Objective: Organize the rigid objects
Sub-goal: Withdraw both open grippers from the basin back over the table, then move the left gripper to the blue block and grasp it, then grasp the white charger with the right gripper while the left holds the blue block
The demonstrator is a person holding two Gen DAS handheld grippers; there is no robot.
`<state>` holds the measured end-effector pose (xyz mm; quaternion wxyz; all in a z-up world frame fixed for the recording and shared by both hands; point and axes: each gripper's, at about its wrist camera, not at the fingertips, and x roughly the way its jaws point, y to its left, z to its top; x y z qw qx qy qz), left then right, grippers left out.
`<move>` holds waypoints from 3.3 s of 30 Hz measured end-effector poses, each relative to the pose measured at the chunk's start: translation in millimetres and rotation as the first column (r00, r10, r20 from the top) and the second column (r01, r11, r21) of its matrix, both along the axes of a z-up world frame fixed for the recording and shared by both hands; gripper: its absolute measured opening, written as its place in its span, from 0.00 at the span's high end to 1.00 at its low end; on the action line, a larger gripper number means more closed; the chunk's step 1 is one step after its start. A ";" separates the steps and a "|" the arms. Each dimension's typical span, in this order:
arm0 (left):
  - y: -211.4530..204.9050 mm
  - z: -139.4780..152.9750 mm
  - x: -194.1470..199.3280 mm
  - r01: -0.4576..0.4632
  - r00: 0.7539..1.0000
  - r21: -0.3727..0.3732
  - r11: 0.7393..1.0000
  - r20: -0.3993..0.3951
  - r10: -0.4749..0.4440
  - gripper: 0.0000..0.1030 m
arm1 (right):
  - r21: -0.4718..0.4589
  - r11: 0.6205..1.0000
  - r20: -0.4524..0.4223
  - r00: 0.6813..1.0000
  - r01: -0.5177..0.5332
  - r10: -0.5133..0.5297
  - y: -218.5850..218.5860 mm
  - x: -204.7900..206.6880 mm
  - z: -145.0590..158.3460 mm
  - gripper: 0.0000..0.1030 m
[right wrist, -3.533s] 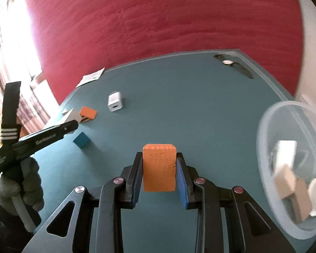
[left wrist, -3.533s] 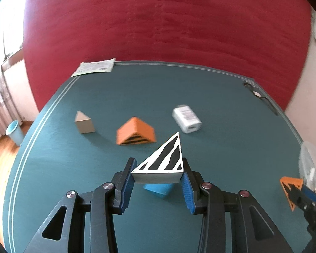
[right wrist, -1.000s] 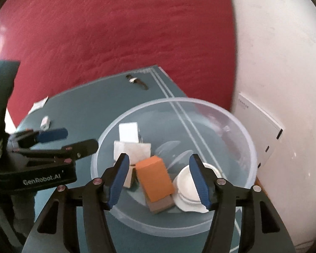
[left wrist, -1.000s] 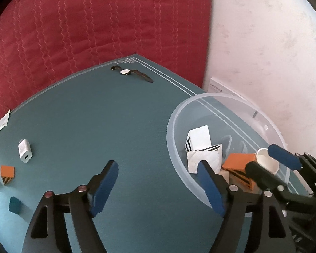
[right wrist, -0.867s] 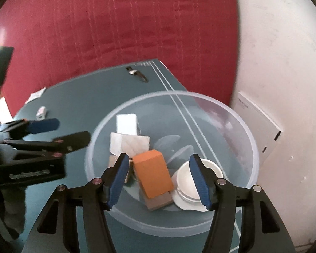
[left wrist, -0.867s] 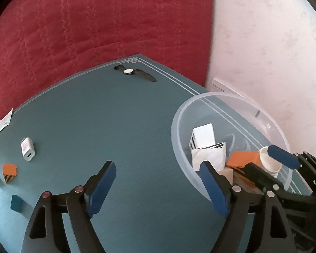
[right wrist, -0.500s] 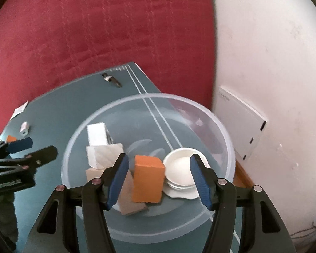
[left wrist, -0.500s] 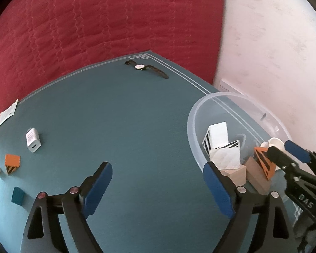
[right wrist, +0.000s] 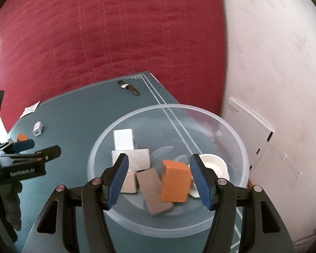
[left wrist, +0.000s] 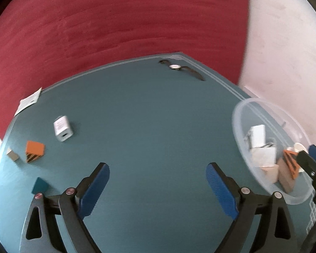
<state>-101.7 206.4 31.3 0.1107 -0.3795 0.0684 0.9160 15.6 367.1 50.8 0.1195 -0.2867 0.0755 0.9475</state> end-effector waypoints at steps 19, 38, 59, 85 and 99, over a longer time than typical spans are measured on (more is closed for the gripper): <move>-105.8 -10.7 -11.3 -0.344 0.938 -0.028 0.939 0.027 0.344 0.07 | -0.017 0.990 0.000 0.990 -0.139 0.139 -63.1 -13.8 1.4 0.40; -179.2 -25.3 -34.1 -0.571 0.817 -0.005 0.821 0.088 0.570 0.07 | -0.020 0.948 0.035 0.947 -0.319 0.320 -131.1 -24.8 -11.0 0.40; -203.2 -31.2 -9.1 -0.515 0.851 0.011 0.857 0.122 0.510 0.14 | -0.023 0.936 0.067 0.933 -0.352 0.353 -147.8 -31.5 -17.0 0.40; -201.6 -21.8 -5.4 -0.434 0.901 0.050 0.899 0.041 0.433 0.70 | -0.098 0.865 0.158 0.851 -0.491 0.501 -200.9 -104.3 -23.0 0.40; -211.8 -24.9 1.1 -0.485 0.874 0.076 0.871 0.041 0.483 0.70 | -0.117 0.846 0.181 0.827 -0.520 0.533 -253.3 -207.9 -27.8 0.41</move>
